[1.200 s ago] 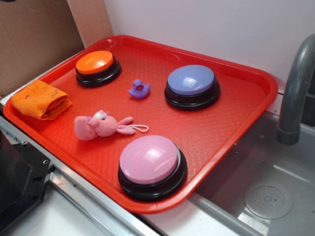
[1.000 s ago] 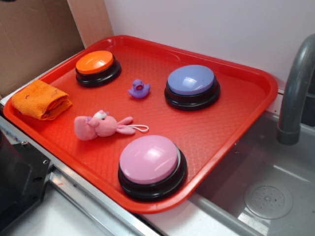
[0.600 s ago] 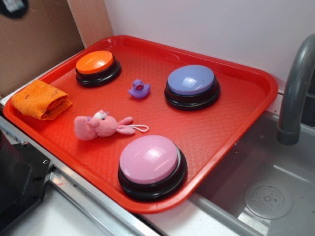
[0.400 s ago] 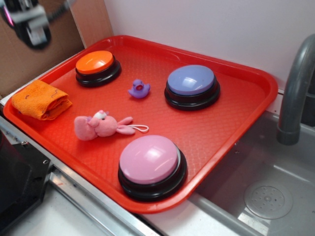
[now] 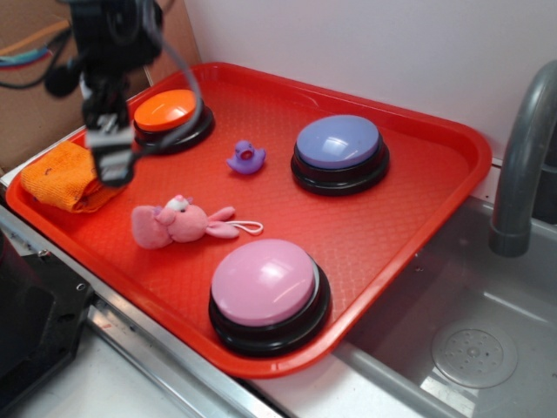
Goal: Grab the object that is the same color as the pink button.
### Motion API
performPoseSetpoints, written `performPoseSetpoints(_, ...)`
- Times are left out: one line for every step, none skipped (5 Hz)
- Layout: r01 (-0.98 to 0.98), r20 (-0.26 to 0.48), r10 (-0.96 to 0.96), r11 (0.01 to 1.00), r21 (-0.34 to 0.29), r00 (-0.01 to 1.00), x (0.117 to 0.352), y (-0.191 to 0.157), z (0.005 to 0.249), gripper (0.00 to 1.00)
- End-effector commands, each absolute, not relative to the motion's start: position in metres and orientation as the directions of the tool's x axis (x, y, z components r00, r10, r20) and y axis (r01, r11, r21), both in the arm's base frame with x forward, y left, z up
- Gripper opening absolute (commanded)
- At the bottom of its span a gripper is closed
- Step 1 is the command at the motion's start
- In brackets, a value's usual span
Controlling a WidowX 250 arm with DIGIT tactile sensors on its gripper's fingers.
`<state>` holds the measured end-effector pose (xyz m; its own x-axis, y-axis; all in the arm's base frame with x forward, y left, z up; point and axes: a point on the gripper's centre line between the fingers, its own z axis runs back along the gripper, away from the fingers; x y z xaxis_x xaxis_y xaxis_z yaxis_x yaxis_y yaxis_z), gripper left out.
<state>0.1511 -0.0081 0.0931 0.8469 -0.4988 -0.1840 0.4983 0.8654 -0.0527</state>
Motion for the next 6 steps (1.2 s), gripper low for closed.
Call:
performPoseSetpoints(0.542, -0.228, -0.532, 0.84, -0.022, 0.816, 0.152, -0.01, 0.06, 1.0)
performPoseSetpoints(0.532, -0.206, -0.522, 0.847, -0.006, 0.828, 0.16, -0.02, 0.054, 1.0)
performPoseSetpoints(0.539, -0.2, -0.529, 0.843, -0.006, 0.825, 0.164, -0.03, 0.052, 1.0)
performPoseSetpoints(0.532, -0.247, -0.518, 0.847, -0.013, 0.819, 0.164, -0.029, 0.038, 1.0)
performPoseSetpoints(0.525, -0.284, -0.507, 0.851, -0.017, 0.814, 0.163, -0.023, 0.027, 1.0)
performPoseSetpoints(0.511, -0.29, -0.497, 0.859, -0.031, 0.818, 0.161, -0.021, 0.021, 0.0)
